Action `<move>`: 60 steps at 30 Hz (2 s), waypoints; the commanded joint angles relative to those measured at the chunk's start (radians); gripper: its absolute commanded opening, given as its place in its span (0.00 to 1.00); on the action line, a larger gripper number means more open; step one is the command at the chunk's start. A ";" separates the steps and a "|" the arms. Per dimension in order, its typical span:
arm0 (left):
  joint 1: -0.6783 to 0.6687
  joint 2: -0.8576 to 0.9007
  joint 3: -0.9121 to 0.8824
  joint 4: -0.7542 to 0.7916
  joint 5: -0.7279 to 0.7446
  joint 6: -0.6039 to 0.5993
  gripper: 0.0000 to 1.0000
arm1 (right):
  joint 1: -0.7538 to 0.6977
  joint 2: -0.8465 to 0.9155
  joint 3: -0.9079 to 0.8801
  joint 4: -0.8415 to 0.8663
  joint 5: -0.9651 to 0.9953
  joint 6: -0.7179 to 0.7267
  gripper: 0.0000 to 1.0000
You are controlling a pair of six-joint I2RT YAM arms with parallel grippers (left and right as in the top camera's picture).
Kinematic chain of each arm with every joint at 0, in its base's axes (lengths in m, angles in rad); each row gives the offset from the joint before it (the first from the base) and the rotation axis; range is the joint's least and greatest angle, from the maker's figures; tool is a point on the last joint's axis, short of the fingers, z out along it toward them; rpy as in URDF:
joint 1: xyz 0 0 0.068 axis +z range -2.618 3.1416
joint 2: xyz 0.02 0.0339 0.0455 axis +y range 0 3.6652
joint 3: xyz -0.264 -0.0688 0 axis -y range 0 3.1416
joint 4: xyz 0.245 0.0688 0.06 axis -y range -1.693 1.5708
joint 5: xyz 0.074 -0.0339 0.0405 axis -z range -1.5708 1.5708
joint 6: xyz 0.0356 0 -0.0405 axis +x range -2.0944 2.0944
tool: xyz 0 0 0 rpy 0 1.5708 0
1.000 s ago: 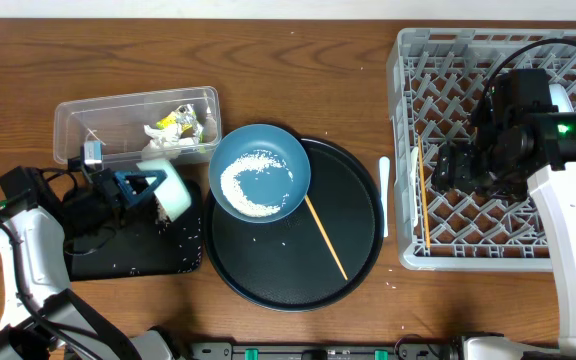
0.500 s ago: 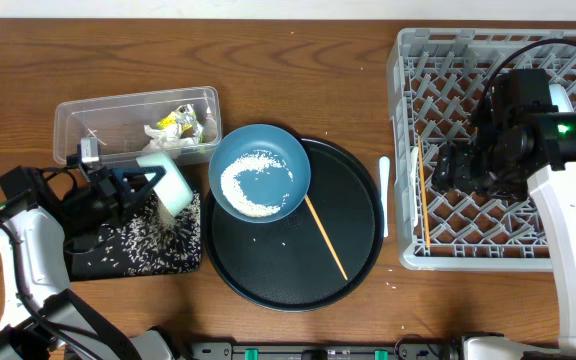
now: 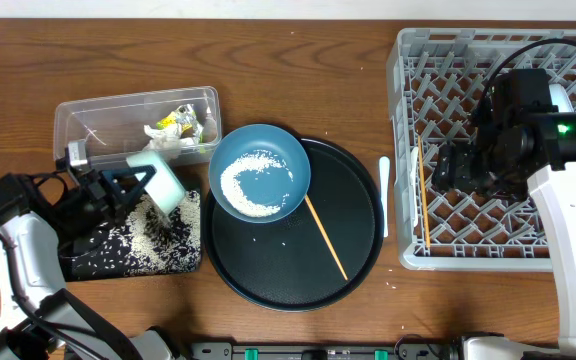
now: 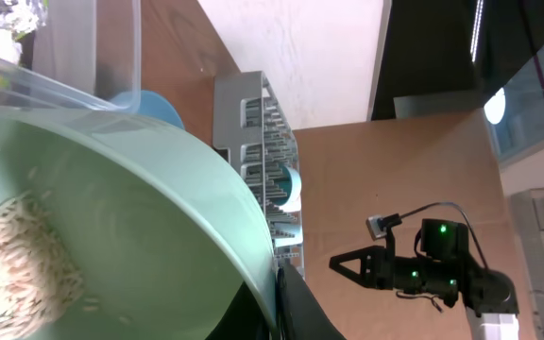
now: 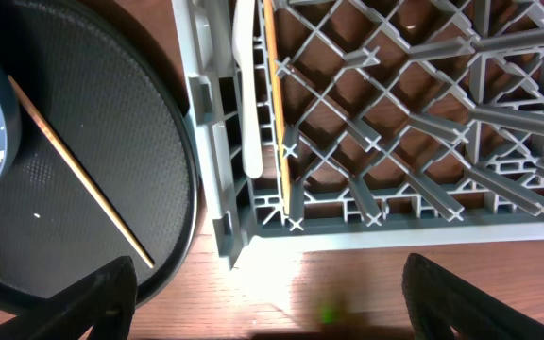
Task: Sort waste into correct bins and load items into the dishwasher rack
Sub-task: 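Tilt the teal bowl with the left gripper to pour rice onto the small tray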
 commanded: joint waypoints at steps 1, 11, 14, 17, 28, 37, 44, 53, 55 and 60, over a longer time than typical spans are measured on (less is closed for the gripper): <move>0.016 -0.011 -0.013 -0.016 0.074 0.006 0.06 | -0.007 -0.012 0.001 0.002 0.007 -0.008 0.85; 0.023 -0.008 -0.013 -0.048 0.069 0.000 0.06 | -0.007 -0.012 0.001 0.004 0.006 -0.008 0.85; 0.035 0.000 -0.014 -0.023 -0.028 -0.080 0.06 | -0.007 -0.012 0.001 0.005 0.006 -0.008 0.86; 0.039 0.000 -0.014 -0.039 0.072 -0.006 0.06 | -0.007 -0.012 0.001 0.005 0.006 -0.008 0.86; 0.042 -0.003 -0.014 -0.014 -0.023 -0.018 0.06 | -0.007 -0.012 0.001 0.003 0.006 -0.008 0.86; 0.044 -0.005 -0.012 -0.048 0.074 -0.049 0.06 | -0.007 -0.012 0.001 0.003 0.006 -0.008 0.86; 0.040 -0.013 -0.010 -0.064 0.073 0.052 0.06 | -0.007 -0.012 0.001 0.004 0.006 -0.008 0.86; -0.003 -0.053 -0.007 -0.060 0.029 0.038 0.06 | -0.007 -0.012 0.001 0.006 0.006 -0.008 0.86; -0.027 -0.086 0.004 -0.060 -0.012 0.036 0.06 | -0.007 -0.012 0.001 0.006 0.006 -0.008 0.86; -0.092 -0.189 0.033 -0.024 -0.154 -0.036 0.06 | -0.007 -0.012 0.001 0.005 0.006 -0.008 0.86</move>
